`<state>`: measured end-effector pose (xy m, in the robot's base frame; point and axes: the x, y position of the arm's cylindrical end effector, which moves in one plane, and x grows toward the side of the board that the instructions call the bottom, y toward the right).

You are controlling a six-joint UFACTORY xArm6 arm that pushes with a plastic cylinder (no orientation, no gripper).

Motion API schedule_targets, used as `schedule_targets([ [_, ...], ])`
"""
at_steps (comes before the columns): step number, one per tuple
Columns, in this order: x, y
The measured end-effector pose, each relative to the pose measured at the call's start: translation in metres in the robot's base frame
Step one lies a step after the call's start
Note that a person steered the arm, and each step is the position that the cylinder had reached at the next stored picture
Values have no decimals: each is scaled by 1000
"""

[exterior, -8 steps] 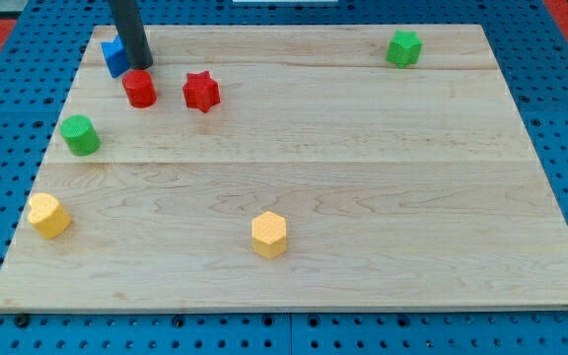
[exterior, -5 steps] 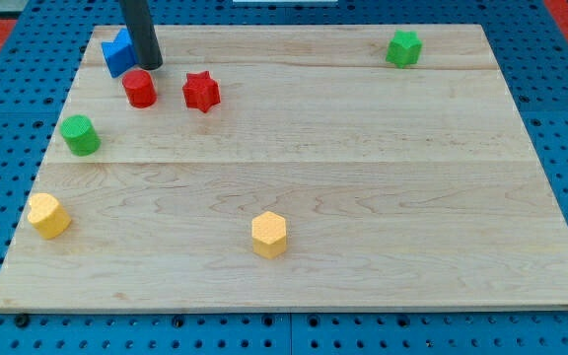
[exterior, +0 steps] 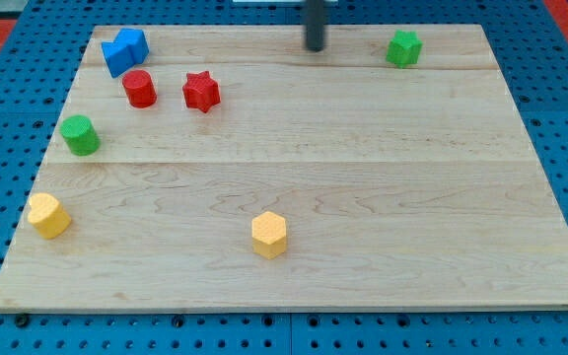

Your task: Push the green star to the bottom right

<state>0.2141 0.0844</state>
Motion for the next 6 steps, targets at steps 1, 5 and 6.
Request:
schedule_targets([
  [1,-16,44],
  [5,27,127],
  [6,47,70],
])
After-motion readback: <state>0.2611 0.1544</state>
